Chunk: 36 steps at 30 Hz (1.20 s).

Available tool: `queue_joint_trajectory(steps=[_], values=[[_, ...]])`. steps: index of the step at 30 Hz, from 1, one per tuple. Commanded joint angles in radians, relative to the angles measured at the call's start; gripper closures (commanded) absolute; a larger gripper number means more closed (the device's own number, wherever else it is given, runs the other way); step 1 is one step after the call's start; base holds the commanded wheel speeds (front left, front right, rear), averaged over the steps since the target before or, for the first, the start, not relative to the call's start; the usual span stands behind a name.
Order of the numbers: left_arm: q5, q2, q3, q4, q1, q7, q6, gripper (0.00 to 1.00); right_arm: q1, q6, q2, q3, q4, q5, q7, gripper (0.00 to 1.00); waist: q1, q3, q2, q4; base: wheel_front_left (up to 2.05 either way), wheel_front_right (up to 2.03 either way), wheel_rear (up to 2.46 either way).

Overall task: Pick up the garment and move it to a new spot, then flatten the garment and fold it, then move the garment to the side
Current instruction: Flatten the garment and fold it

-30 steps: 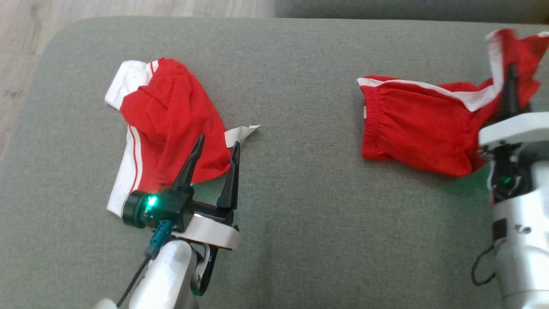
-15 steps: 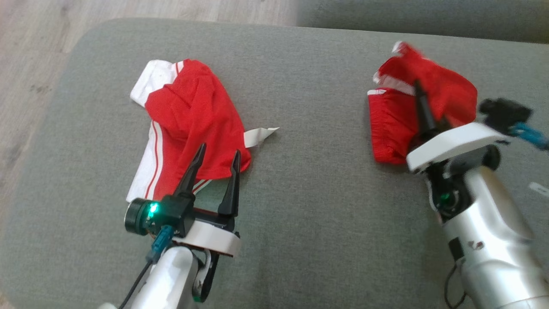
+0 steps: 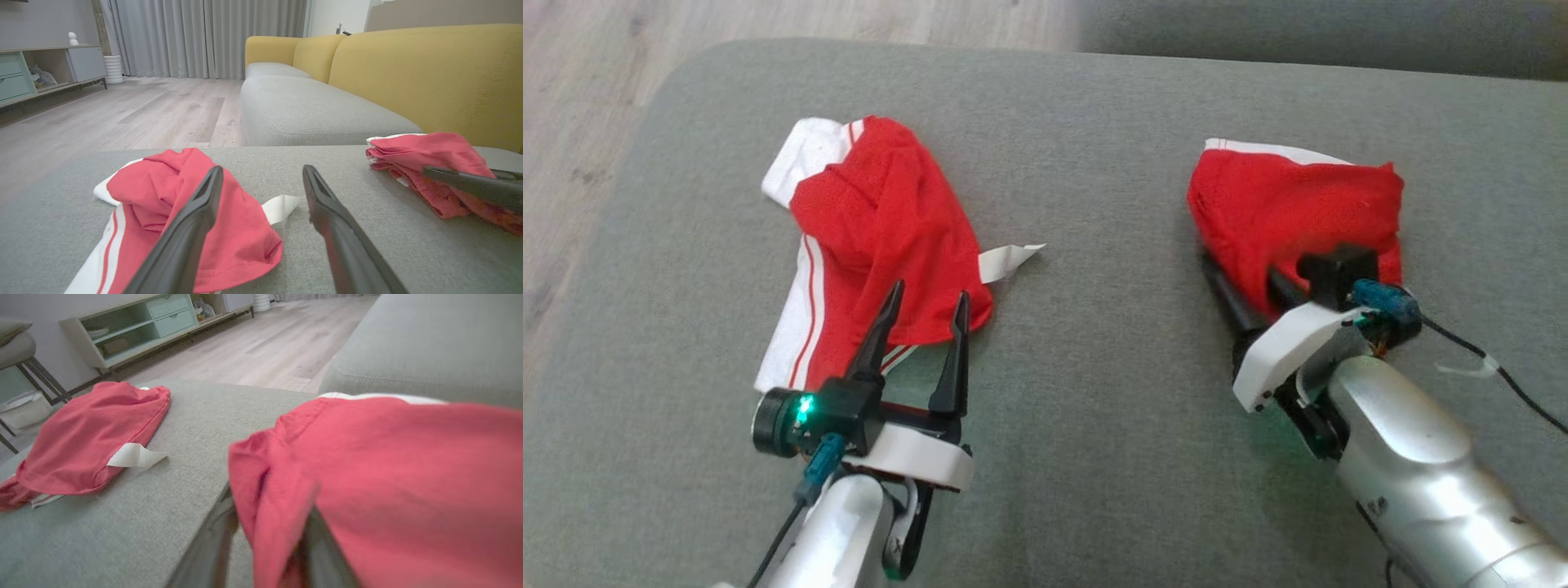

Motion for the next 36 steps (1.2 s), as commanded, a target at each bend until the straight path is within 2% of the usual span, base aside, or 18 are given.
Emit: queue_joint_trajectory(steps=[1, 7, 10, 14, 17, 22, 27, 36], values=[[-0.003, 0.009, 0.041, -0.030, -0.023, -0.008, 0.005, 0.00, -0.044, -0.001, 0.002, 0.021, -0.004, -0.051, -0.051, 0.00, 0.0000, -0.008, -0.0001, -0.018, 0.00, 0.00, 0.00], [-0.001, 0.009, 0.065, -0.036, -0.017, -0.008, 0.006, 0.00, -0.033, -0.001, 0.055, -0.055, -0.028, -0.124, -0.095, 0.00, 0.0000, -0.036, -0.0001, -0.079, 0.00, 0.00, 0.00], [0.000, 0.009, 0.075, -0.043, -0.014, -0.008, 0.007, 0.00, 0.014, -0.001, 0.059, -0.162, -0.121, -0.169, -0.096, 0.00, 0.0000, -0.053, -0.0001, -0.111, 0.00, 0.00, 0.00], [0.001, 0.009, 0.089, -0.055, -0.006, -0.008, 0.010, 0.00, 0.106, -0.001, 0.064, -0.354, -0.225, -0.272, -0.096, 0.00, 0.0000, -0.073, -0.0001, -0.151, 0.00, 0.00, 0.00], [0.002, 0.009, 0.101, -0.057, 0.004, -0.008, 0.020, 0.00, 0.184, -0.001, 0.099, -0.495, -0.293, -0.357, -0.096, 0.00, 0.0000, -0.084, -0.0001, -0.176, 0.00, 0.00, 0.00], [-0.016, 0.009, 0.107, -0.077, 0.020, -0.008, 0.024, 0.00, 0.306, -0.001, 0.144, -0.625, -0.389, -0.457, -0.096, 0.00, 0.0000, -0.093, -0.0001, -0.198, 0.00, 0.00, 0.00], [-0.005, 0.009, 0.122, -0.089, 0.041, -0.008, 0.035, 0.00, 0.372, -0.001, 0.155, -0.652, -0.446, -0.512, -0.096, 0.00, 0.0000, -0.091, -0.0001, -0.208, 0.00, 0.00, 0.00], [0.002, 0.009, 0.117, -0.095, 0.028, -0.008, 0.026, 0.00, 0.363, -0.001, 0.156, -0.639, -0.483, -0.474, -0.096, 0.00, 0.0000, -0.037, -0.0001, -0.181, 0.00, 0.00, 0.00]])
